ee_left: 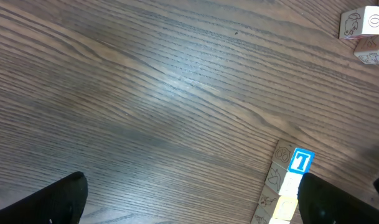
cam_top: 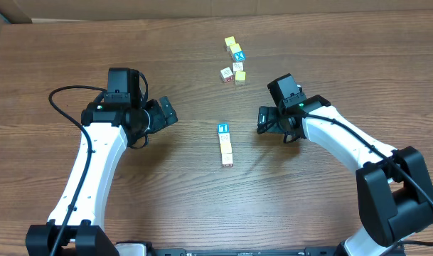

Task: Flip 4 blocks
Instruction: 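Open both grippers and pull them away from the standing stack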

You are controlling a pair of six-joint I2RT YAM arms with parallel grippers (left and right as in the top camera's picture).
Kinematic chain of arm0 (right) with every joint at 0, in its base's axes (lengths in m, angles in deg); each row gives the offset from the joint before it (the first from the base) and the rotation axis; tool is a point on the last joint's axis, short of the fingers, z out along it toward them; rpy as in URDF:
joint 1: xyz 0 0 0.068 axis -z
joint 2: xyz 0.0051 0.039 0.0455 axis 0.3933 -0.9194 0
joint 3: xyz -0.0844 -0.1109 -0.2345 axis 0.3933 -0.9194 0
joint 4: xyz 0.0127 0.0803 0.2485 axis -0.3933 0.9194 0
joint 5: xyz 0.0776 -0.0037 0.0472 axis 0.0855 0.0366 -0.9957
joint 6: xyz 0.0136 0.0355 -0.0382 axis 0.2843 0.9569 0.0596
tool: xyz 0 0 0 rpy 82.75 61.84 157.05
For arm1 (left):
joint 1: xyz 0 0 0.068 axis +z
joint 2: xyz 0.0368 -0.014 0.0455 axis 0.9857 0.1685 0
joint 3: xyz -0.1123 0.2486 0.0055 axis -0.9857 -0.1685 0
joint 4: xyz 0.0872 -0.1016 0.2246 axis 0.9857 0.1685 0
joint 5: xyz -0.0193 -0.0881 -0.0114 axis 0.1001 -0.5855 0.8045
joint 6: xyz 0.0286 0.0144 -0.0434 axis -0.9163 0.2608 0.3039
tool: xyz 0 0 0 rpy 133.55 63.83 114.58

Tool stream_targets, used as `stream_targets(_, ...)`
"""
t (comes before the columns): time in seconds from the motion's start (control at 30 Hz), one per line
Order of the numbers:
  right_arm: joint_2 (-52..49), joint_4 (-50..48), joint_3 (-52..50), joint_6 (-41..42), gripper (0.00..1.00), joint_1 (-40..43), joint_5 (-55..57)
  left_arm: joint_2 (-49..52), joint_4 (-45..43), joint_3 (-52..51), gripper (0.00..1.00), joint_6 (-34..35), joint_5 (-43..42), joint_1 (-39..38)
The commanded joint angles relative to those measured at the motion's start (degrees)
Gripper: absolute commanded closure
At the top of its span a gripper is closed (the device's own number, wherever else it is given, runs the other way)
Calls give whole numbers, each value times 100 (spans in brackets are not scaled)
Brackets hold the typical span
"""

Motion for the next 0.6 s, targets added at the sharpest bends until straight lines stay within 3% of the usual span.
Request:
stream_targets(0.0,157,-17,120,-42,0,-4,79,46,2,42,0,-63,63,-4)
stream_targets(0.57,168,-17,120,-42,0,-7,79,46,2,42,0,-63,63,-4)
